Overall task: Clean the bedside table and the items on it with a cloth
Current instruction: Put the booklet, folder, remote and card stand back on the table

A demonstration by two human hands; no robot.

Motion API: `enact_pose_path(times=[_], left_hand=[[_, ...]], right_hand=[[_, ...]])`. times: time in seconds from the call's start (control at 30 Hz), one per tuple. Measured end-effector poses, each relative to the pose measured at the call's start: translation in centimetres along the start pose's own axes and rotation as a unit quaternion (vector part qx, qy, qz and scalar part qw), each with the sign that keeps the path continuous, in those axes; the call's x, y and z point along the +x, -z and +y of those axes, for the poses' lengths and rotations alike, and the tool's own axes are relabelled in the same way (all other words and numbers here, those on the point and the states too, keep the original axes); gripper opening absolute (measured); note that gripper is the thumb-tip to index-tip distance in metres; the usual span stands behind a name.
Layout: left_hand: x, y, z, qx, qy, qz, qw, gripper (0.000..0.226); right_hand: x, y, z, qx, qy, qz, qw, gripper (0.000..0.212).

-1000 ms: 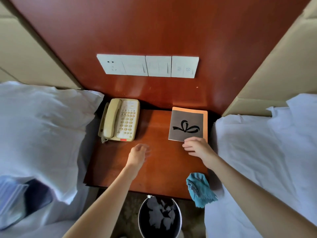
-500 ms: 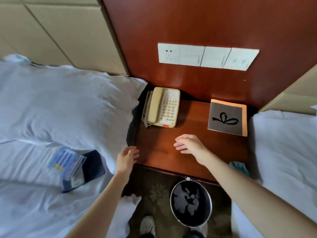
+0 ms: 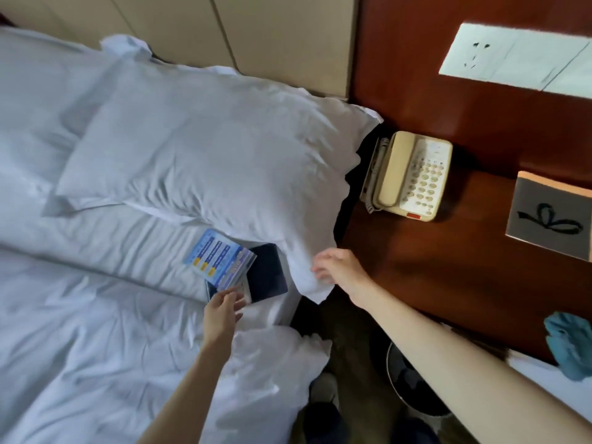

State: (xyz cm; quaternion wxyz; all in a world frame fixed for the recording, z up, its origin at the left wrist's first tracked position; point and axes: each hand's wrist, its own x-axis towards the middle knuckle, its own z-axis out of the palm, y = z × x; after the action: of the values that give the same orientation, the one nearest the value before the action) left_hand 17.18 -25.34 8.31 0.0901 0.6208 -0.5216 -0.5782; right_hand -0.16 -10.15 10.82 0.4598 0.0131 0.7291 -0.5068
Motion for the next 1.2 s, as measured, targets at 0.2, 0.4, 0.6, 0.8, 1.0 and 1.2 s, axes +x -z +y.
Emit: enact_pose_path(times=[0.2,0.4,0.6,0.8,1.0,1.2], left_hand=[[2.8,2.4,-1.0,-0.037,0.061,0.013,0.997,0.015],[3.8,2.3,-1.5,0.100,0.057,0.086,0.990,0.026],[3.5,1.3,-0.7,0.169,0.026,0.109,0.979,0.042],[3.0,0.7,-1.3,0.254,-0.044,0.036,0.965,0.070],[2.8,0.7,-1.1,0.251,-0.026,0.124,0.960,0.063],[3.1,2.0,-0.6,0.204,-0.046,0.111,0.972,0.057]], right_hand=[[1.7,-6.1,-0.3,-0.031,-0.005,-0.051,0.998,0.011],[3.6,-9.5,0.9,-0.116,-0.016,-0.040,0.992,0.039],[4.1,-11.6,3.2,-0.187,-0.038,-0.027,0.981,0.065],[3.3,-12.2,3.9,-0.153,0.009,0.009,0.988,0.042],[1.6,-12.3,3.1,-0.208,0.139,0.030,0.968,0.028],[-1.0,-11.5,0.6,-0.212,0.253,0.001,0.944,0.027]])
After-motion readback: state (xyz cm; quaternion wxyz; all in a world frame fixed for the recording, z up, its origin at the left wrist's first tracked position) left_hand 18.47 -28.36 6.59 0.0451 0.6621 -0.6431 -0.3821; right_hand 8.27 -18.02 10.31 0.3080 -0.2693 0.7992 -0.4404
